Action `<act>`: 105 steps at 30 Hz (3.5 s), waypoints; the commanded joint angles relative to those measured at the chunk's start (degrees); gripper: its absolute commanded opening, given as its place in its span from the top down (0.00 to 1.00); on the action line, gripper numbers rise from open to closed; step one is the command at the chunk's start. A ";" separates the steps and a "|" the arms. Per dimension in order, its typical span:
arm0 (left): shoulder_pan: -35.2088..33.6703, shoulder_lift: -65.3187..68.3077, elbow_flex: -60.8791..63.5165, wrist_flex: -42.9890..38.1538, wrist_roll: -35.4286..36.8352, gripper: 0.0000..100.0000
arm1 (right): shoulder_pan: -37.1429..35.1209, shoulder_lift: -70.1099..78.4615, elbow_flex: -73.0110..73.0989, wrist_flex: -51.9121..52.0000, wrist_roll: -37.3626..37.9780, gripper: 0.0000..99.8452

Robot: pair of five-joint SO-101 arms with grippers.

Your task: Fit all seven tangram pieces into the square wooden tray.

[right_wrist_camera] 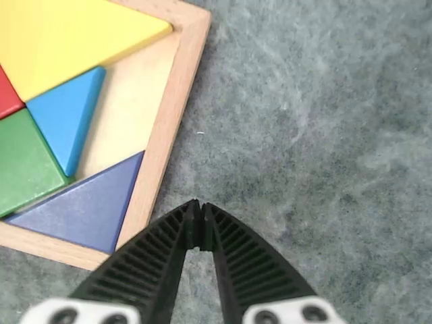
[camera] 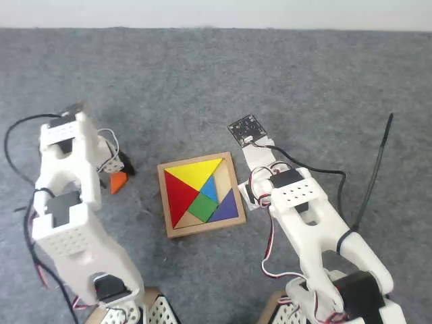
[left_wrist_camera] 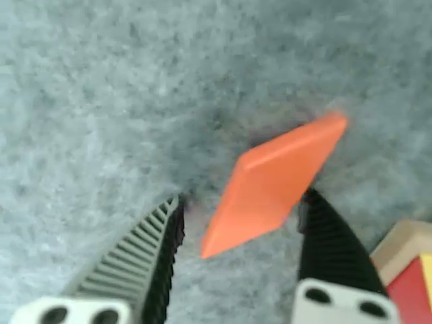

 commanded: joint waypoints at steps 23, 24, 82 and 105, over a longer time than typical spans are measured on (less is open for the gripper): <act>2.64 -0.97 -0.31 -6.15 0.88 0.83 | -0.22 -3.30 -2.11 1.54 0.53 0.99; 2.64 -0.97 -0.31 -6.24 -0.18 0.83 | -0.22 -3.30 -2.11 1.54 0.53 0.99; 1.49 -4.75 2.15 -9.58 -8.18 0.76 | -0.13 -8.04 0.09 1.45 0.62 0.99; 1.41 -3.43 -0.57 -6.15 -6.33 0.93 | -0.13 -8.04 0.09 1.54 0.62 0.99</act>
